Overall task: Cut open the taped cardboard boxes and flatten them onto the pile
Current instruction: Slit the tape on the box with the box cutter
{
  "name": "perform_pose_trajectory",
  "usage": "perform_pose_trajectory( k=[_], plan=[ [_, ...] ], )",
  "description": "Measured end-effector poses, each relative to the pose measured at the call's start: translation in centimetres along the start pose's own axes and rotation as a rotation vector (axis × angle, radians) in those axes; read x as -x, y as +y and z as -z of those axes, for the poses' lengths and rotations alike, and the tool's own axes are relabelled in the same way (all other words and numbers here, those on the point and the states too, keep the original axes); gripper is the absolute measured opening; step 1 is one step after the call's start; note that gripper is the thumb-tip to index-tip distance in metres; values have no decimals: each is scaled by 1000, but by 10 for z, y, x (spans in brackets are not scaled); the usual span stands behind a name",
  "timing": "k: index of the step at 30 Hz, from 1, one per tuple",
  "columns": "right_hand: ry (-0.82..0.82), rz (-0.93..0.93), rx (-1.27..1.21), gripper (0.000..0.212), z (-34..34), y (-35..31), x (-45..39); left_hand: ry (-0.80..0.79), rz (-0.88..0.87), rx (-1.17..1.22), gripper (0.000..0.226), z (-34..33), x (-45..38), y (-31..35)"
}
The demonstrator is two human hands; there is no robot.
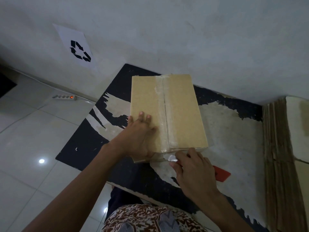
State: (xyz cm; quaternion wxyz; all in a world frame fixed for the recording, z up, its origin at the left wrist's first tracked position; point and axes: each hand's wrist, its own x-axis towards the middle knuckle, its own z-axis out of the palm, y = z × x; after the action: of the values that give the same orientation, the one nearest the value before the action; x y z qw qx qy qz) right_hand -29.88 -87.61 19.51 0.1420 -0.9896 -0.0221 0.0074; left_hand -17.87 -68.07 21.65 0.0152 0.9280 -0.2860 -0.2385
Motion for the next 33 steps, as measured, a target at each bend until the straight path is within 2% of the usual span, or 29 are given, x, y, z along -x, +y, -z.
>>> perform_pose_trajectory(
  k=[5, 9, 12, 15, 23, 28, 33],
  plan=[
    [-10, -23, 17, 12, 11, 14, -1, 15, -11, -11, 91, -1, 0, -2],
    [-59, -57, -8, 26, 25, 26, -7, 26, -23, 14, 88, 0, 0, -3],
    [-133, 47, 5, 29, 36, 22, -12, 17, -22, -13, 86, 0, -2, -4],
    [-140, 96, 74, 35, 40, 15, -17, 19, -18, -21, 89, -5, -4, -4],
    [-293, 41, 172, 41, 48, 6, -31, 40, -16, -13, 89, -4, -5, -3],
    [-340, -68, 195, 37, 60, 19, -36, 50, -24, -5, 89, -5, -4, -3],
    [-332, -8, 253, 38, 65, 21, -32, 37, -23, 14, 90, -4, -3, -2]
  ],
)
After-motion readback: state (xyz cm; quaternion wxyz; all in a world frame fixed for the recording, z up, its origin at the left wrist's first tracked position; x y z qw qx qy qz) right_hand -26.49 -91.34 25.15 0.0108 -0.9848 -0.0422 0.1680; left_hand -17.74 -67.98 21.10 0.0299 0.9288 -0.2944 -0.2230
